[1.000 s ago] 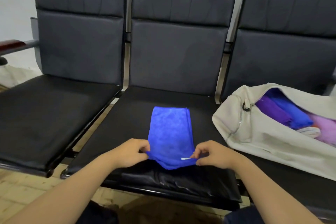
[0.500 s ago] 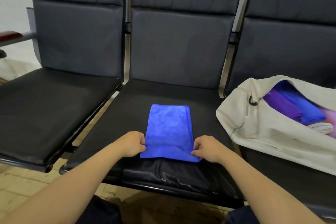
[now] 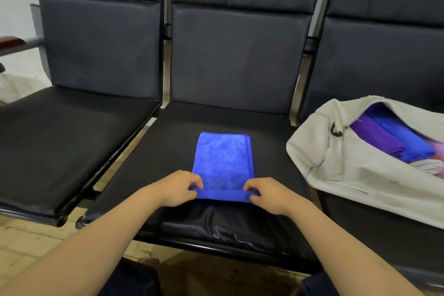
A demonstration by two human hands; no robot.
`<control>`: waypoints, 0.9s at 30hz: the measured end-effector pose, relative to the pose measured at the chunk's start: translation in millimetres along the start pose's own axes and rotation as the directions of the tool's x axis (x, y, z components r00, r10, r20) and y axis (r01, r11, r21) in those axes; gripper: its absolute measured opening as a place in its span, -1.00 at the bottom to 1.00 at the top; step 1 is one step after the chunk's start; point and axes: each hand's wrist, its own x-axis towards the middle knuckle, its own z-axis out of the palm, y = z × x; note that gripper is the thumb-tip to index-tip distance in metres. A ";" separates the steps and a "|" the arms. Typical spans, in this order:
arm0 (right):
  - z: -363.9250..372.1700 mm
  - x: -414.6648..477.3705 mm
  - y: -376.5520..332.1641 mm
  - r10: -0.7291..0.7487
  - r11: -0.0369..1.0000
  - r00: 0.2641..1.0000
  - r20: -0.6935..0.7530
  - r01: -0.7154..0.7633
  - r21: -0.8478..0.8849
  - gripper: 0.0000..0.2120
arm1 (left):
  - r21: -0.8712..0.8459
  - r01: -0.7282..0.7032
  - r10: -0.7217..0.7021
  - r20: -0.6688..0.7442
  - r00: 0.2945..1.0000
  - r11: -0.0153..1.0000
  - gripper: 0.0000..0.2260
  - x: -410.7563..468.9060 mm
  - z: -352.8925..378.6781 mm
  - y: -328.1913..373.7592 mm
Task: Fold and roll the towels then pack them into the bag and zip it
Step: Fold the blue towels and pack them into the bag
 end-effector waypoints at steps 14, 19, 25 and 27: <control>-1.2 4.1 -4.0 0.160 0.963 0.957 -0.243 -0.205 -0.172 -0.75 | 0.108 0.046 -0.018 -0.242 0.970 0.993 -0.81 7.1 6.5 -6.0; -12.8 -1.0 0.6 -0.021 0.999 0.999 -0.042 0.023 0.048 -0.71 | 0.005 -0.083 0.083 -0.020 0.996 0.997 -0.87 6.3 -1.1 -6.0; -4.0 4.5 3.8 0.009 0.998 0.999 -0.035 -0.011 -0.067 -0.85 | 0.034 -0.001 0.000 0.019 1.000 0.999 -0.86 7.9 2.6 -5.1; -4.2 4.7 1.6 0.058 0.998 0.996 -0.062 -0.058 0.005 -0.85 | -0.051 0.045 -0.048 -0.050 0.998 0.998 -0.87 8.3 2.9 -3.6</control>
